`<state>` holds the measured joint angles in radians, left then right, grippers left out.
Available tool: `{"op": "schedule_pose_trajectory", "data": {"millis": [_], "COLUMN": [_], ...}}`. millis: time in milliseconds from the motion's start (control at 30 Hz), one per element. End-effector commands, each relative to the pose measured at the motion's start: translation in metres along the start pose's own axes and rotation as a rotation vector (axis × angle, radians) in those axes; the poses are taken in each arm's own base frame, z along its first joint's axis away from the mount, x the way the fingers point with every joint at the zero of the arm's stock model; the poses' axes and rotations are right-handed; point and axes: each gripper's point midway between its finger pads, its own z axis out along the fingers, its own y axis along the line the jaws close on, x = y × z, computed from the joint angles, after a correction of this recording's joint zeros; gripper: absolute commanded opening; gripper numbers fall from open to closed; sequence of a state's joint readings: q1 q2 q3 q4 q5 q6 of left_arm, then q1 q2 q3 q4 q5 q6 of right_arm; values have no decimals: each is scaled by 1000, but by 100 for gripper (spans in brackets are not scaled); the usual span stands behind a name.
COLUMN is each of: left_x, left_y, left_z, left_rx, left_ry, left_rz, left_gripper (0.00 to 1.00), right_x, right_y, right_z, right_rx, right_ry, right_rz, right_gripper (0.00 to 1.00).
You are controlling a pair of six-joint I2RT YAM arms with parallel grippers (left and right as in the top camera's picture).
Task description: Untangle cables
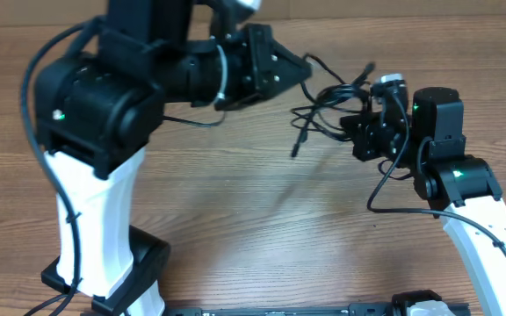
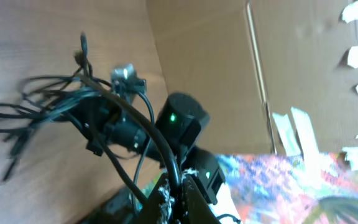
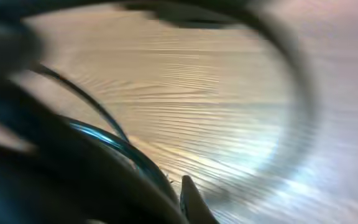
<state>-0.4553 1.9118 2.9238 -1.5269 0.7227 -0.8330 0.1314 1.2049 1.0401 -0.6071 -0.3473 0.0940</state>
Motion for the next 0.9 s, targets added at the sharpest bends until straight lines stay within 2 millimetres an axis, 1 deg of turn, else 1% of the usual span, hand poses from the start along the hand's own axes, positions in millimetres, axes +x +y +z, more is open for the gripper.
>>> {"op": "schedule_pose_trajectory", "data": {"millis": [0,100,167,333,500,567,633,700,800,867], "left_x": [-1,-7,-12,-24,-30,-32,-32,-30,-26,-24], "left_y": [-28,-29,-29,-22,-15,-13,-10,-7,-1,3], "left_z": [-50,-79,-99,-150,-191,-204,-213,-214,-211,-210], "left_rx": [78,72,61,6,-54,-78,-101,-116,-145,-170], "left_ry": [-111,-200,-267,-453,-611,-664,-699,-702,-680,-665], "left_rz": [77,90,99,115,112,108,113,112,129,163], "left_gripper": [4,4,4,4,4,4,4,4,13,21], "right_x": [-1,3,5,8,10,12,13,14,14,14], "right_y": [-42,-61,-70,-73,-83,-86,-85,-79,-64,-56], "right_z": [-5,-10,-14,-16,-20,-22,-21,-18,-12,-9], "right_rx": [221,331,389,411,476,493,489,450,357,310], "right_ry": [-33,-49,-56,-47,-49,-46,-41,-28,1,13], "right_rz": [179,269,299,302,300,300,301,294,239,206], "right_gripper": [4,4,4,4,4,4,4,4,4,4]}}
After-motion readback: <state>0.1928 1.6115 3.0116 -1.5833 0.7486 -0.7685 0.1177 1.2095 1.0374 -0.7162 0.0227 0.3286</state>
